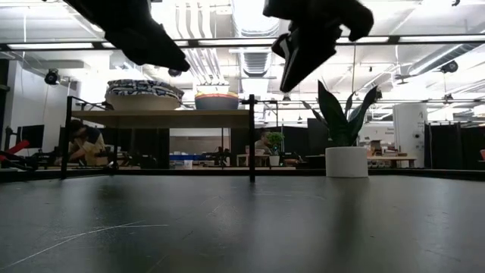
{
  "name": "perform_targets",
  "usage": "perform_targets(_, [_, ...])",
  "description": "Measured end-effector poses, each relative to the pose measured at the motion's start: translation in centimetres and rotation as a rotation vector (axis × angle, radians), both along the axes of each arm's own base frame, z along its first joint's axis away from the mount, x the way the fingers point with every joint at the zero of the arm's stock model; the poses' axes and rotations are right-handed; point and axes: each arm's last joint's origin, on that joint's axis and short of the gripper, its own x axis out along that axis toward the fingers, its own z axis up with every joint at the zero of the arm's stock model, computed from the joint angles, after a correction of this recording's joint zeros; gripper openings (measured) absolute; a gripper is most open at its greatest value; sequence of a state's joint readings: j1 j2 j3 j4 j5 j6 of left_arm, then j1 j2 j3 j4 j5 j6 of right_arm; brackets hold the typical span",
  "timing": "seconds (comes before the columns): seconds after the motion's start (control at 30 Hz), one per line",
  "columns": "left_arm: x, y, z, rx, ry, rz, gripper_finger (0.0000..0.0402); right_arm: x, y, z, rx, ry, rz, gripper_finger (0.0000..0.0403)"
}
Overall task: Place and stack bowls onto a shelf
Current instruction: Stack the small orange bowl on top of the small yellow bowl on the shelf
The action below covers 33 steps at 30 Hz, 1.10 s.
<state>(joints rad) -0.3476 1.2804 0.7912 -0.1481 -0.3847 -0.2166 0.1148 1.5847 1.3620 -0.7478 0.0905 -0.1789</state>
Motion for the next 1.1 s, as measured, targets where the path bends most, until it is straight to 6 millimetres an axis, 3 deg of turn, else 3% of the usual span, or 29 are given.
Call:
perform_targets(0.57, [0.1, 0.2, 0.0, 0.041, -0.003, 0.021, 0.0166, -1.7, 1.1, -0.5, 0.178, 0.18, -0.175, 0.0027])
perform_targets(0.9, [0.1, 0.3, 0.0, 0.058, -0.008, 0.045, 0.0166, -6.6, 3.5, -0.3, 0.179, 0.504, -0.548, 0.0027])
perform_targets(1.1, [0.1, 0.4, 0.0, 0.078, -0.01, 0.058, 0.0166, -10.0, 5.2, -2.0, 0.192, 0.619, -0.684, 0.0027])
